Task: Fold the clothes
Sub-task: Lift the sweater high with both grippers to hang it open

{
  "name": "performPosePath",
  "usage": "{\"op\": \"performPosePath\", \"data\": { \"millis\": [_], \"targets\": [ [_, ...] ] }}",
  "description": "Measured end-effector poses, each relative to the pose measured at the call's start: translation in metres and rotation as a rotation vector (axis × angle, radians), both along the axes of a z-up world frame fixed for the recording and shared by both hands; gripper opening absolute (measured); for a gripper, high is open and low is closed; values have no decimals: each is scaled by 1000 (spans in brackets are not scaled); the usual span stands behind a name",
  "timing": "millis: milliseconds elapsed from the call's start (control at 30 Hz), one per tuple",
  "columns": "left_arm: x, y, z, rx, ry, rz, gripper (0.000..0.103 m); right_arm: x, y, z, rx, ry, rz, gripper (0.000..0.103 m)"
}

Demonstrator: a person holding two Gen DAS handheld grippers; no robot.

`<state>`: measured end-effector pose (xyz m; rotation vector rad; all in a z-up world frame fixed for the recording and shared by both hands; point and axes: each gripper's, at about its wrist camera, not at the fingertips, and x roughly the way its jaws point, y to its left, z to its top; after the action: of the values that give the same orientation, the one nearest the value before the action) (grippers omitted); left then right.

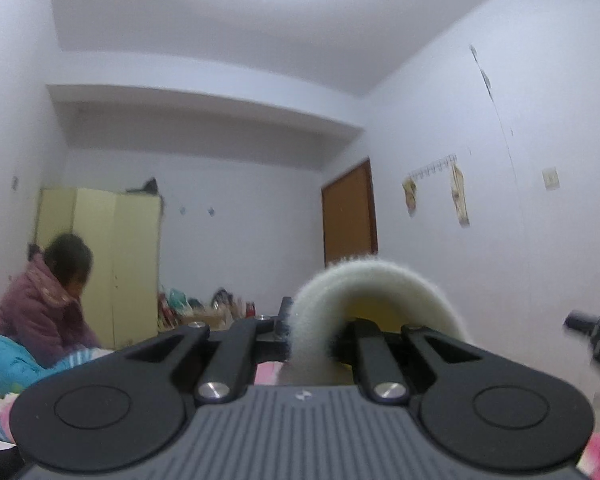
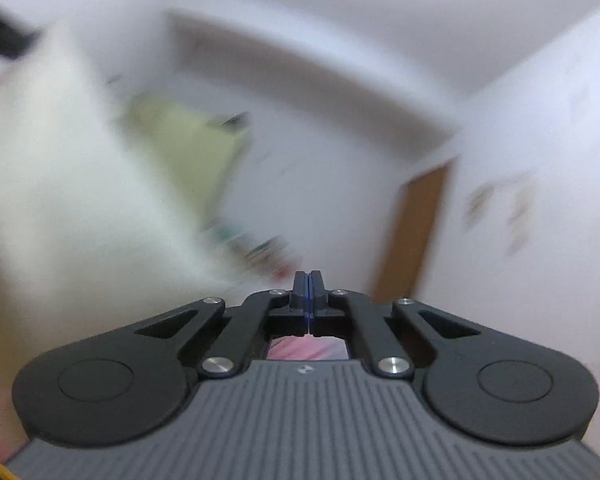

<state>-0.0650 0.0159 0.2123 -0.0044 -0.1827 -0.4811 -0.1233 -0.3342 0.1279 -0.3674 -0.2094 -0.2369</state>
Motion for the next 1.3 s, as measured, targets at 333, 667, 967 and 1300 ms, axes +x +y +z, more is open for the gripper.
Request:
{"op": "performPosePath", "data": {
  "millis": [333,667,967,1300],
  "targets": [
    [-32,-18,-29,118,67,15,11,-52,7,-3,233,-16,344,23],
    [-30,-11,-34,116,84,29,11,-45,141,-137,-182,211,537,81],
    [-40,-5,-35,110,82,54,11,-23,124,-193,-58,455,472,43],
    [-46,3,-13,71,49,99,11,-12,38,-89,175,191,292,7]
  ]
}}
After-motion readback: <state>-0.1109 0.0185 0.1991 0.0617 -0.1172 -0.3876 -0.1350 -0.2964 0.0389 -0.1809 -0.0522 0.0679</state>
